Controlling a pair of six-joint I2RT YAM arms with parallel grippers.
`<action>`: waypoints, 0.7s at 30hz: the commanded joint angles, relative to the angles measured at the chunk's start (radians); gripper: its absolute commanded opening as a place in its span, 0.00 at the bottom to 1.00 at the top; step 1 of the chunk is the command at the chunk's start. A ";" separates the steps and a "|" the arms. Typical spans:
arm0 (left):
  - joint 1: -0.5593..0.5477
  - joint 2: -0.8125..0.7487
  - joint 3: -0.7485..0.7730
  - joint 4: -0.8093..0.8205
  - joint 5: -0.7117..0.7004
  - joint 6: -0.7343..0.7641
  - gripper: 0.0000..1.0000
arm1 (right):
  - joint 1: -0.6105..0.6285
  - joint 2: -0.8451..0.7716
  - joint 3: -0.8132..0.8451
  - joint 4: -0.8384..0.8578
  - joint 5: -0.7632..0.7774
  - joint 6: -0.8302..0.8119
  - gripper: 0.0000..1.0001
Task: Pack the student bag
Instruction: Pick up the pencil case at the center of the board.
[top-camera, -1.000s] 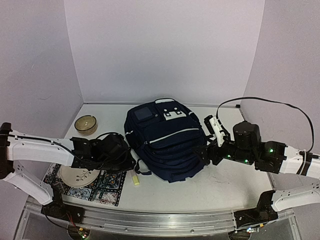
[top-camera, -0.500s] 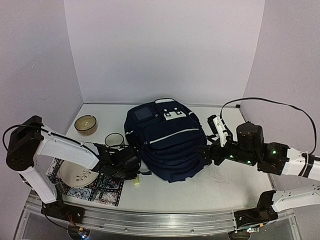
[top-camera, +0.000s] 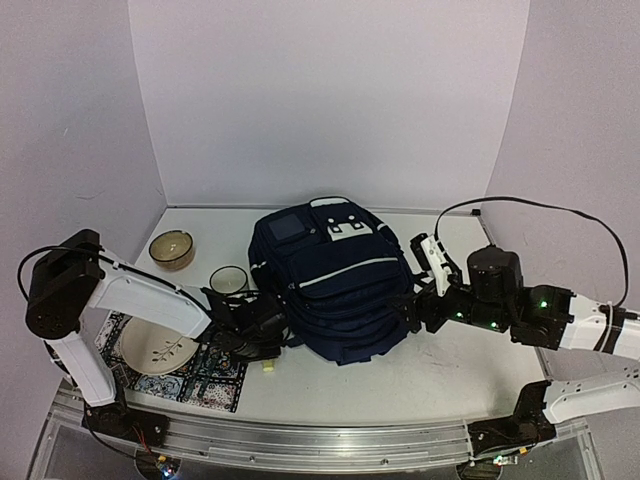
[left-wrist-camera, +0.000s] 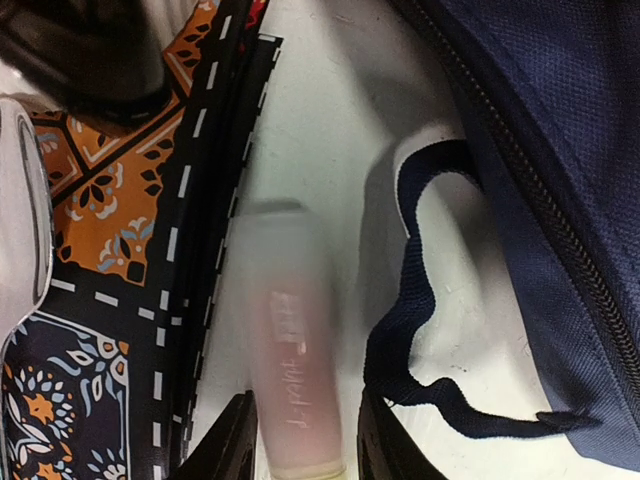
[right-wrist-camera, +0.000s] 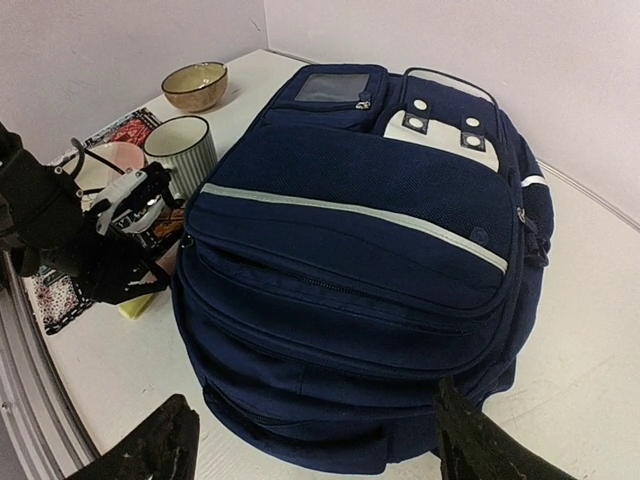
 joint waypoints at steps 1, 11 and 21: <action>-0.005 0.042 0.010 0.001 0.008 0.011 0.33 | 0.002 0.030 0.033 0.029 0.015 -0.049 0.81; -0.005 -0.067 0.008 -0.017 0.037 0.091 0.07 | 0.000 0.228 0.228 -0.114 0.182 -0.310 0.82; -0.006 -0.219 0.013 -0.073 0.039 0.174 0.00 | -0.010 0.344 0.297 -0.135 0.215 -0.726 0.81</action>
